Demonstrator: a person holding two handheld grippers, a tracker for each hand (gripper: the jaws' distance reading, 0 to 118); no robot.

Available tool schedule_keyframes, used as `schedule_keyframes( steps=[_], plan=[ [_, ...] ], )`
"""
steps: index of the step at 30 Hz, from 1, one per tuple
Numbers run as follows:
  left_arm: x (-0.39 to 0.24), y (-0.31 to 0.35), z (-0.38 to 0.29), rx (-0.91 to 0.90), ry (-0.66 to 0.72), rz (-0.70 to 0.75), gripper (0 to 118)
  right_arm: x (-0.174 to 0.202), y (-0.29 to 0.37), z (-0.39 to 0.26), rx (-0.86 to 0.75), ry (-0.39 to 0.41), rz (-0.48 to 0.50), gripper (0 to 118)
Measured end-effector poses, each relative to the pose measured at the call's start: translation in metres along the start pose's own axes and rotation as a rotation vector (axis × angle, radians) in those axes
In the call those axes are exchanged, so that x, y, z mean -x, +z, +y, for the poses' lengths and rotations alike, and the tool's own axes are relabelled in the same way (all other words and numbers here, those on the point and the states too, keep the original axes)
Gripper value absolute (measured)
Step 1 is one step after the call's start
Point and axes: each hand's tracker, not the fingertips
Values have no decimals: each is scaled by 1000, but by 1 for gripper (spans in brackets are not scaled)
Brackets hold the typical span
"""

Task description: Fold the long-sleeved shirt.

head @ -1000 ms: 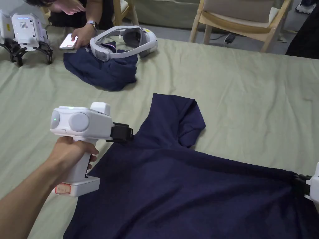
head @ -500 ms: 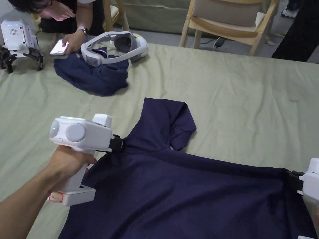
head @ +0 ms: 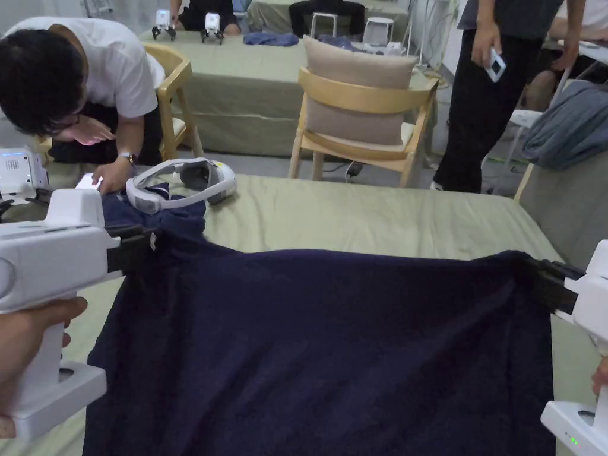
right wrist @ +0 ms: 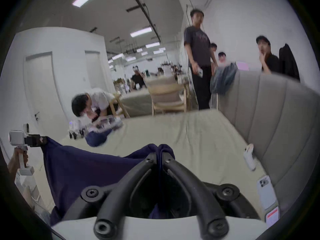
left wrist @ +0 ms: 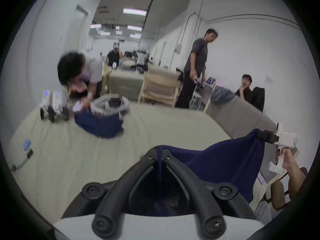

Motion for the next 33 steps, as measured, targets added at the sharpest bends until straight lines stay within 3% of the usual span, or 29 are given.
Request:
schedule_keyframes(
  steps=[10,20,24,33],
  plan=[
    [-53,84,162,-237,-118,47,6,50,80,176,-245,141,24,3],
    [-73,72,331,-333,-165,127,6,71,45,341,-310,183,-39,3],
    [-82,55,383,-380,-219,232,6,80,27,388,-350,176,-68,3],
    [-95,19,471,-499,-130,294,6,110,-13,475,-479,202,-180,3]
  ],
)
